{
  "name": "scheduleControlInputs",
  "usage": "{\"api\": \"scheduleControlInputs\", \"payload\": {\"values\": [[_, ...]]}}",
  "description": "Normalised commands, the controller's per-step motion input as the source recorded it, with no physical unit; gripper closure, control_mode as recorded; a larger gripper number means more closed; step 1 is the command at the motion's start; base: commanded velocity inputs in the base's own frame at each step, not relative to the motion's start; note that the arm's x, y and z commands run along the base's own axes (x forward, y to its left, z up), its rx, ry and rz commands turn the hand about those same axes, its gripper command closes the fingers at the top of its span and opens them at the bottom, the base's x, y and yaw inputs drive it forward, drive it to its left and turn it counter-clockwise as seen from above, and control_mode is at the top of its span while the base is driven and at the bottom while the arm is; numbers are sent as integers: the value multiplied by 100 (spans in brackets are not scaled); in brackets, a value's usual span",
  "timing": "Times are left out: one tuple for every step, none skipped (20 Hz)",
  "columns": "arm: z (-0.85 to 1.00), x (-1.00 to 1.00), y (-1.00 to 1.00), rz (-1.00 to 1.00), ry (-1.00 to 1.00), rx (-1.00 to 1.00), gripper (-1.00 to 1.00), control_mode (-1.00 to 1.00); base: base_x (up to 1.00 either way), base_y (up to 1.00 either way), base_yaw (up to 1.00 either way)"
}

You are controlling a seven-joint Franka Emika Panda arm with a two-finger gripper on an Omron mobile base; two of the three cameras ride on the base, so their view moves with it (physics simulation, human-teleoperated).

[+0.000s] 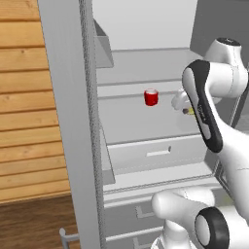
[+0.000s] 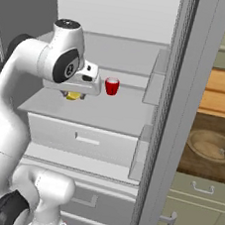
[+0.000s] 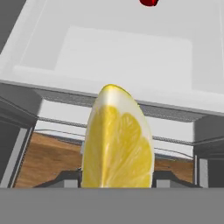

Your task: Grab a lemon wedge from the fridge and one ice cube from the ice bowl, and put them in the glass of lemonade.

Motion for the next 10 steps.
{"api": "scheduleControlInputs", "payload": {"values": [[-99, -70, 21, 1, 21, 0, 100, -100, 0, 0, 0], [-100, -65, 19, 0, 21, 0, 100, -100, 0, 0, 0], [-100, -63, 9, 0, 21, 0, 100, -100, 0, 0, 0], [-100, -61, 0, 0, 22, 0, 100, -100, 0, 0, 0], [-100, -64, 0, 0, 20, 0, 100, -100, 0, 0, 0], [-91, -63, 0, 0, 18, 0, 100, -100, 0, 0, 0], [-69, -56, 0, 0, 16, 0, 100, -100, 0, 0, 0], [-56, -54, 0, 0, 11, 0, 100, -100, 0, 0, 0], [-61, -57, 0, 0, 5, 0, 100, -100, 0, 0, 0], [-71, -49, 0, 0, 7, 0, 100, -100, 0, 0, 0]]}}
